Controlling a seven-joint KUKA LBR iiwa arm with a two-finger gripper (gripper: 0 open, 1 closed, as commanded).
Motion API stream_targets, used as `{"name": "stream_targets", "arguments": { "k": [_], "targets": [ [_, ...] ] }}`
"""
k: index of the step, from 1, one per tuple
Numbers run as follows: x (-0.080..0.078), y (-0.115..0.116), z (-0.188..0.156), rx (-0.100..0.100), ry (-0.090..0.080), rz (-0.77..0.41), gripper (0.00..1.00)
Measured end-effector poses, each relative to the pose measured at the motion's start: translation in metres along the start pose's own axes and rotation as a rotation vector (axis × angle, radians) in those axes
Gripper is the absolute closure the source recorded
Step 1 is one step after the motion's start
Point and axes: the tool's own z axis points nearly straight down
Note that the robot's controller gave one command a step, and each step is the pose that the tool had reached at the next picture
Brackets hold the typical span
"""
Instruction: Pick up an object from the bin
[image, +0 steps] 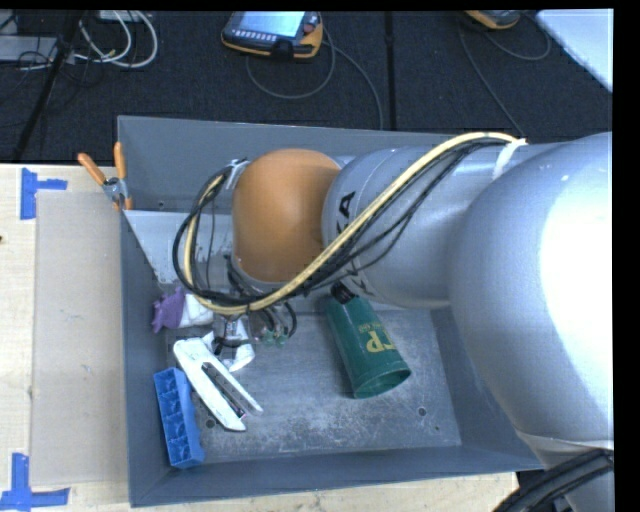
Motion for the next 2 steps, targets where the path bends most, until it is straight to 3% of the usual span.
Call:
{"name": "stream_targets", "arguments": {
  "k": [1, 2],
  "targets": [
    [-0.011, 0.006, -0.003, -0.001, -0.004, 0.005, 1.0],
    [-0.009, 0.02, 0.008, 0.0, 0.001, -0.068, 1.0]
  ]
}}
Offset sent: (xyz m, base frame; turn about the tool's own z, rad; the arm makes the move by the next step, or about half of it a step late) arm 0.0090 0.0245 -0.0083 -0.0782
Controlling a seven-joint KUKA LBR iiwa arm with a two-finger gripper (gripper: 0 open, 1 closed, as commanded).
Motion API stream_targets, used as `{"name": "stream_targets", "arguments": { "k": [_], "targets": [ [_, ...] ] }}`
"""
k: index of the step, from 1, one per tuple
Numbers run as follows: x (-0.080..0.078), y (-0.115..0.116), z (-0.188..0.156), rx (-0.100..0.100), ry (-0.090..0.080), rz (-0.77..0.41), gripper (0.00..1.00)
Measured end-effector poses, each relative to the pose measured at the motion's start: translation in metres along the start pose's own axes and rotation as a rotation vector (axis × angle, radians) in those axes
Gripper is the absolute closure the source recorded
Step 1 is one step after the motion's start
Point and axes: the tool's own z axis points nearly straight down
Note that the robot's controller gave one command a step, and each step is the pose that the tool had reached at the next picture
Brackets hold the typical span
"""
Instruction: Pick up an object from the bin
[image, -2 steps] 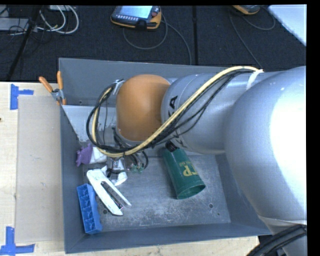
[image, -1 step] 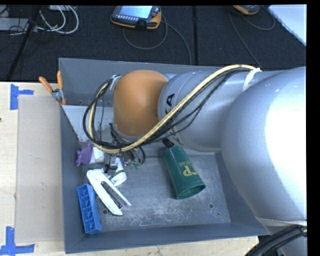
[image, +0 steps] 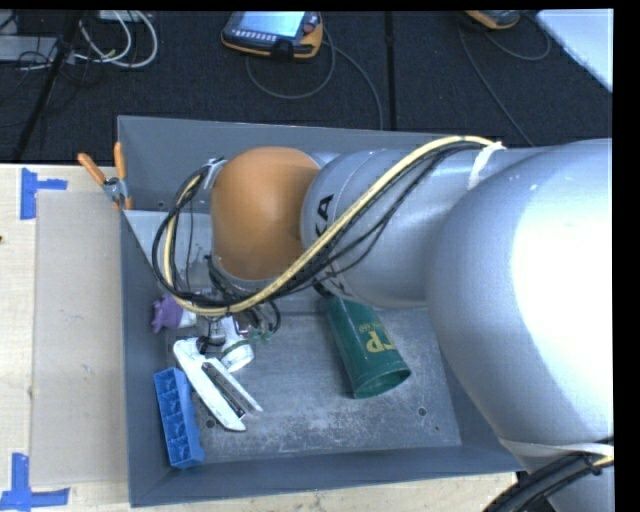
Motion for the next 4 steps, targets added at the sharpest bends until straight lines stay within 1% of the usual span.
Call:
{"name": "stream_targets", "arguments": {
  "k": [1, 2, 3, 4],
  "targets": [
    [0.002, 0.003, 0.025, 0.0, -0.005, -0.192, 1.0],
    [-0.008, 0.012, 0.035, 0.0, -0.004, -0.374, 1.0],
    [0.001, 0.014, 0.038, 0.0, -0.007, -0.476, 0.0],
    [-0.001, 0.014, 0.035, -0.002, -0.009, -0.471, 1.0]
  ]
}}
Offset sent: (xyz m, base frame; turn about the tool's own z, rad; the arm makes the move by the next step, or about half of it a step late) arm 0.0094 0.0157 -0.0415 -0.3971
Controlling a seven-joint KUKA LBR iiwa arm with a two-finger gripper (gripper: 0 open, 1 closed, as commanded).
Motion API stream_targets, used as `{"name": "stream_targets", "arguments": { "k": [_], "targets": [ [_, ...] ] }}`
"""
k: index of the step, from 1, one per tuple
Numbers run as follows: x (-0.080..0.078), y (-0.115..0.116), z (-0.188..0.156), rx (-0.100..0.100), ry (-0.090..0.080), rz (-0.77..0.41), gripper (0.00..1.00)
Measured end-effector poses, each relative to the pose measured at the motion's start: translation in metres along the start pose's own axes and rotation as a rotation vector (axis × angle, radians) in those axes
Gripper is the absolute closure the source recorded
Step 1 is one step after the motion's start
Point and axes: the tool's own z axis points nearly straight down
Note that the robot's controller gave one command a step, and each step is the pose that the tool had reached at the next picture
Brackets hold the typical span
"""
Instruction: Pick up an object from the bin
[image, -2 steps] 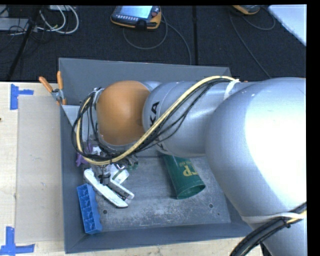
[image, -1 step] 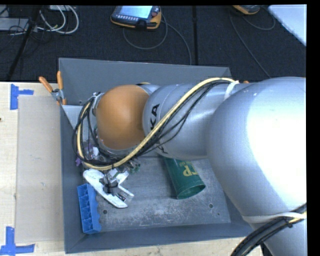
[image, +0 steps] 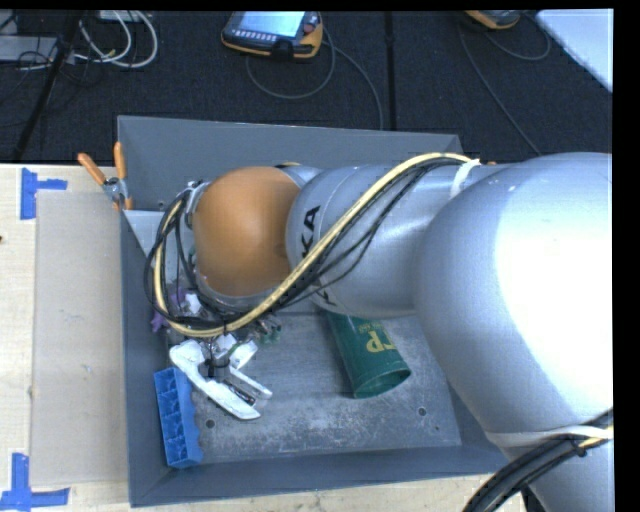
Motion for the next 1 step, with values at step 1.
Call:
{"name": "stream_targets", "arguments": {
  "k": [1],
  "targets": [
    [0.0, 0.0, 0.0, 0.0, 0.0, 0.001, 1.0]
  ]
}}
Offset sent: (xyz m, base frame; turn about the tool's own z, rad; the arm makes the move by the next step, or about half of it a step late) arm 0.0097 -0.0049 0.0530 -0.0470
